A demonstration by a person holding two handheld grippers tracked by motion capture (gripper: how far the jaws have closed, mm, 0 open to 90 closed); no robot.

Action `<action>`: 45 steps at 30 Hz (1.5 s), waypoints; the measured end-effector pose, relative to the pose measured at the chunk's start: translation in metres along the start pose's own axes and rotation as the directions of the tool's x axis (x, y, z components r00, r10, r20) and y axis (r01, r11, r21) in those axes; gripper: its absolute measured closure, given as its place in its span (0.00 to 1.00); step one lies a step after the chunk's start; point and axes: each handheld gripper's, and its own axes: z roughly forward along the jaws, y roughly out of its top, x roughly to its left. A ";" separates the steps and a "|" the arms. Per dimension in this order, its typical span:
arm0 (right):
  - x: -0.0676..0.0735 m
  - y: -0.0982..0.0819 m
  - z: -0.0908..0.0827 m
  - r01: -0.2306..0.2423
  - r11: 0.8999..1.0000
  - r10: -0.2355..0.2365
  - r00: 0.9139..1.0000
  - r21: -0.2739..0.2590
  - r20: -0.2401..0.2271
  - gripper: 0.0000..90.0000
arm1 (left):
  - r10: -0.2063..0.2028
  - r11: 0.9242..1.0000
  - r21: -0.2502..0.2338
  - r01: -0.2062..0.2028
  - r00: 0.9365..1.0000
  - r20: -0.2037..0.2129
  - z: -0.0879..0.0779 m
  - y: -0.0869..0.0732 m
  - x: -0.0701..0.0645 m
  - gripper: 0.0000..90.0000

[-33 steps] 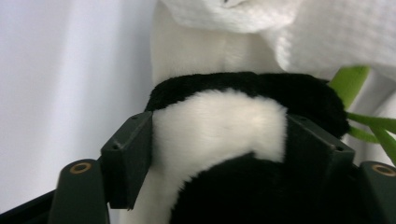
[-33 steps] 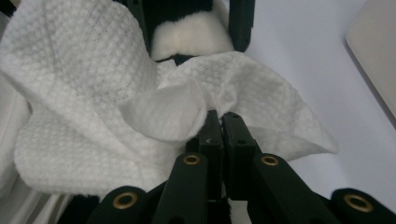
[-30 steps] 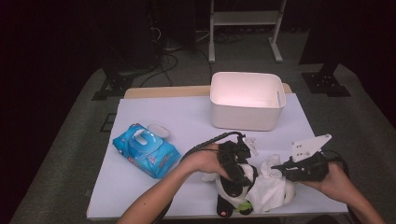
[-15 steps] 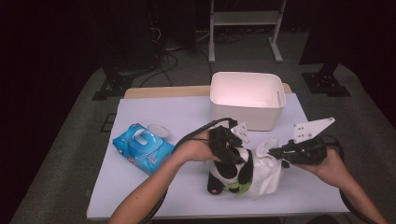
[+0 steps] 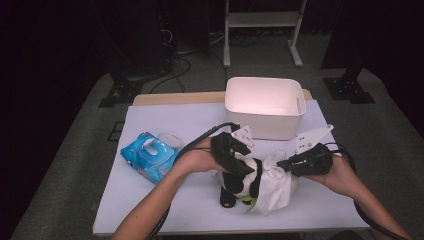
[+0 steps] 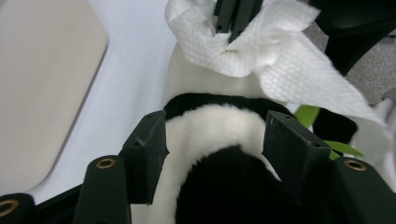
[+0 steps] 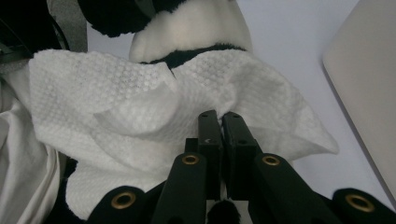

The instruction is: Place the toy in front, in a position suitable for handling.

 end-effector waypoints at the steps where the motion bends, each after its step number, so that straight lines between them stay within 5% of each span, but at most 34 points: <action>1: 0.000 0.000 0.000 -0.002 1.000 0.002 1.000 0.001 0.000 0.96 | -0.001 1.000 0.000 0.001 1.000 -0.004 -0.004 -0.001 -0.002 0.42; 5: -0.002 0.002 -0.003 -0.018 1.000 0.018 1.000 -0.014 -0.001 0.95 | -0.035 0.999 0.003 0.035 0.999 -0.022 -0.016 -0.017 0.000 0.42; 9: -0.006 0.005 -0.010 -0.029 0.999 0.029 1.000 -0.046 0.002 0.89 | -0.075 0.997 -0.009 0.075 0.997 0.007 -0.011 -0.029 0.001 0.42; 23: -0.001 0.020 -0.026 -0.004 0.999 0.003 1.000 -0.041 -0.026 0.65 | -0.068 0.998 -0.016 0.068 0.998 -0.003 -0.005 -0.029 -0.002 0.42; 29: 0.011 0.018 -0.017 0.072 0.997 -0.069 0.996 0.041 -0.055 0.51 | -0.070 0.997 -0.021 0.070 0.998 -0.001 -0.005 -0.031 -0.002 0.42; 33: 0.020 0.014 -0.004 0.142 0.987 -0.140 0.990 0.081 -0.033 0.44 | -0.075 0.997 -0.024 0.075 0.997 0.002 -0.005 -0.032 -0.002 0.42; 36: 0.026 0.012 0.002 0.198 0.977 -0.200 0.980 0.085 0.016 0.47 | -0.073 0.997 -0.025 0.073 0.997 0.003 -0.004 -0.032 -0.001 0.43; 40: 0.027 0.014 0.005 0.202 0.975 -0.207 0.977 0.094 0.049 0.59 | -0.075 0.997 -0.034 0.075 0.997 0.010 0.000 -0.033 -0.003 0.44; 45: 0.023 0.020 -0.001 0.176 0.983 -0.176 0.984 0.045 0.009 0.89 | -0.070 0.997 -0.044 0.071 0.997 0.019 0.001 -0.034 -0.006 0.44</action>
